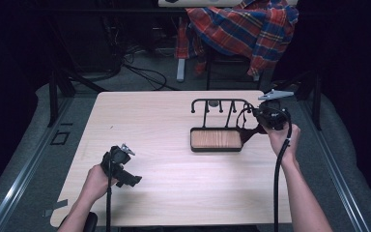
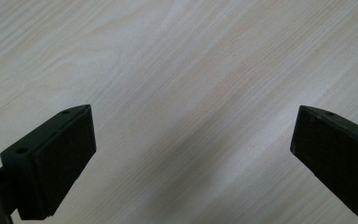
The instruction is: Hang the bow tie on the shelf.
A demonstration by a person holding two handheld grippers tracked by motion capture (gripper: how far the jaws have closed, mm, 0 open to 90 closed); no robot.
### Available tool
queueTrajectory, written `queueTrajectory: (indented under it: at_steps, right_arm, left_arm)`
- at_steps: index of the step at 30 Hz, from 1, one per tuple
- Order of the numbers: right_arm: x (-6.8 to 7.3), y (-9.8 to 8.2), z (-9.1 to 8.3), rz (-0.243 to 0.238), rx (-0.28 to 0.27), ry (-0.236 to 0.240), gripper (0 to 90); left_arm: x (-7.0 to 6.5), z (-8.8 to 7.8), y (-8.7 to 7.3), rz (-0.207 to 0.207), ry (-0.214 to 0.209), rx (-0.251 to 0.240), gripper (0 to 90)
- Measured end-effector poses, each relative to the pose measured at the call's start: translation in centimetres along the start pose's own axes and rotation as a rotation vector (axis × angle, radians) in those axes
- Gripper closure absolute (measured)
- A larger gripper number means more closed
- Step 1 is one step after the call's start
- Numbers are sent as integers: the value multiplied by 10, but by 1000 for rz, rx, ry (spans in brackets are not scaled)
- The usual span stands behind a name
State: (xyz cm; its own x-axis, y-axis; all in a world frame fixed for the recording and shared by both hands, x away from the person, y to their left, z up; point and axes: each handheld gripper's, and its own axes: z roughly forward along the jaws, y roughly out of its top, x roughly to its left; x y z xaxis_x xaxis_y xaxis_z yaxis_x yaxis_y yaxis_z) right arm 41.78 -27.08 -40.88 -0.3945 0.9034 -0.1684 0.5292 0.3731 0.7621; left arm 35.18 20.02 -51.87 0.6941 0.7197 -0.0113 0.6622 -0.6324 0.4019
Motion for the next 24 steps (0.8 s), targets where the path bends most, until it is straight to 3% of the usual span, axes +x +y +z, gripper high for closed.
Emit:
queueTrajectory:
  at_steps: [15, 24]
  right_arm:
    - [-9, -3, 15, 63, 23, -16, 894]
    - [-10, -9, 24, 70, 39, -5, 891]
  left_arm:
    - [0, 1, 0, -1, 0, 1, 1]
    - [0, 1, 0, 2, 0, 3, 1]
